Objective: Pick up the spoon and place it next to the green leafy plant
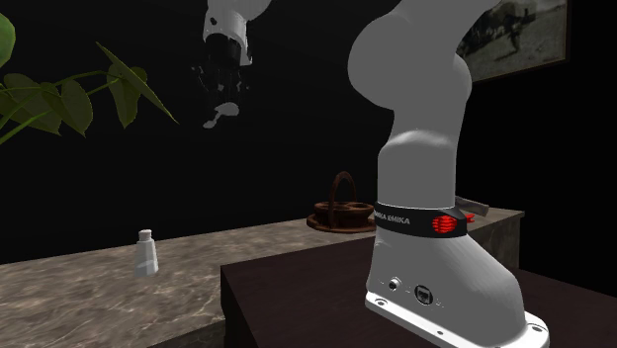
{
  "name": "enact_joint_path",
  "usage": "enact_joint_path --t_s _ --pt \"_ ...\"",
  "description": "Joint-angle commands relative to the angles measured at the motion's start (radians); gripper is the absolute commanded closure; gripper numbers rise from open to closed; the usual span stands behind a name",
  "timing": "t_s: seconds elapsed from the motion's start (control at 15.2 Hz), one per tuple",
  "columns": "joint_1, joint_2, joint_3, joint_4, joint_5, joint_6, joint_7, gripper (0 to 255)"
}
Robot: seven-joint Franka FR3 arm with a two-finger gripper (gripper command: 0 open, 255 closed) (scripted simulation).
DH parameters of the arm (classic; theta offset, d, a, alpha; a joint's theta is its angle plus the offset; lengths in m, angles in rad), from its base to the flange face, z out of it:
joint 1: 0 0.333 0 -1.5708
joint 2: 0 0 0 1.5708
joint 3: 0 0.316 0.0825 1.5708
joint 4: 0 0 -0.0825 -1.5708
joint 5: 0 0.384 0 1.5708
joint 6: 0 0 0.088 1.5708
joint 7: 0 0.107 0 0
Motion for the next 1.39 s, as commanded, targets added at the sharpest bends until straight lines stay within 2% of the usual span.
enact_joint_path --t_s 0.0,1.32 --pt "0.0 0.006 0.003 -0.021 0.003 0.027 -0.006 255" --pt "0.008 0.149 0.053 -0.188 0.046 0.334 -0.055 255"
